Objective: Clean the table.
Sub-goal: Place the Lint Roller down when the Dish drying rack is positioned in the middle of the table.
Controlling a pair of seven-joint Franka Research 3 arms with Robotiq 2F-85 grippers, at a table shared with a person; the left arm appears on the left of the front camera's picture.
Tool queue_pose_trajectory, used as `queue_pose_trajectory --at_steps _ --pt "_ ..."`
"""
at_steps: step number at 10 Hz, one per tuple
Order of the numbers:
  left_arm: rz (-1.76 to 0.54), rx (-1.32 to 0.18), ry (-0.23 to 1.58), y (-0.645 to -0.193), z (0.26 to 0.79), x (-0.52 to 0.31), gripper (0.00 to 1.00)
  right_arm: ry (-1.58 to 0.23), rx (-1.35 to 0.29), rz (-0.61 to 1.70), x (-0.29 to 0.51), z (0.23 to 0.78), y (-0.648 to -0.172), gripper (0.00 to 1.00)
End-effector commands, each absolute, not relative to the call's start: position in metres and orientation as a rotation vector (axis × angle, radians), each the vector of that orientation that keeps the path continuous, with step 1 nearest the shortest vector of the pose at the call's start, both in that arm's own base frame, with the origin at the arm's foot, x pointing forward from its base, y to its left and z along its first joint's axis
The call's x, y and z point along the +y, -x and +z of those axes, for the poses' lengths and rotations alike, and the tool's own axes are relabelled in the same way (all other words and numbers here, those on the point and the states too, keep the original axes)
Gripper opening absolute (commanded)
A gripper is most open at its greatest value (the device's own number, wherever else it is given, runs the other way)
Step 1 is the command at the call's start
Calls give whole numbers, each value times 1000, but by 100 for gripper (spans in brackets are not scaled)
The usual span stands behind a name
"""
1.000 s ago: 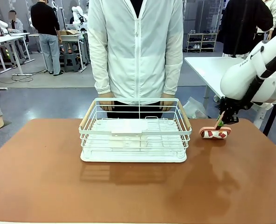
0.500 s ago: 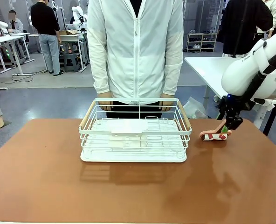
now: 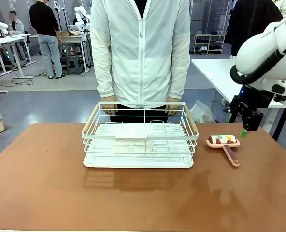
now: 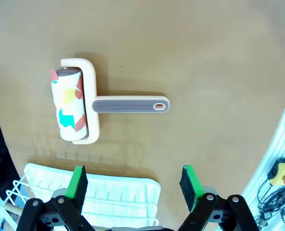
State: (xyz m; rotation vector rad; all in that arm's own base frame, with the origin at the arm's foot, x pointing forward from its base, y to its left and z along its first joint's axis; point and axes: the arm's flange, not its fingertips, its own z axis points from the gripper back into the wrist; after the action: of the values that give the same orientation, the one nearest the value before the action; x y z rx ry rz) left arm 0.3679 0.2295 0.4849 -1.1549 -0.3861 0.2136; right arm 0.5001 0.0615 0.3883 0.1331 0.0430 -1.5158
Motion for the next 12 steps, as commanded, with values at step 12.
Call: queue_pose_trajectory --at_steps 12 --pt "208 -389 1162 -365 486 231 100 -113 57 -1509 62 398 -504 100"
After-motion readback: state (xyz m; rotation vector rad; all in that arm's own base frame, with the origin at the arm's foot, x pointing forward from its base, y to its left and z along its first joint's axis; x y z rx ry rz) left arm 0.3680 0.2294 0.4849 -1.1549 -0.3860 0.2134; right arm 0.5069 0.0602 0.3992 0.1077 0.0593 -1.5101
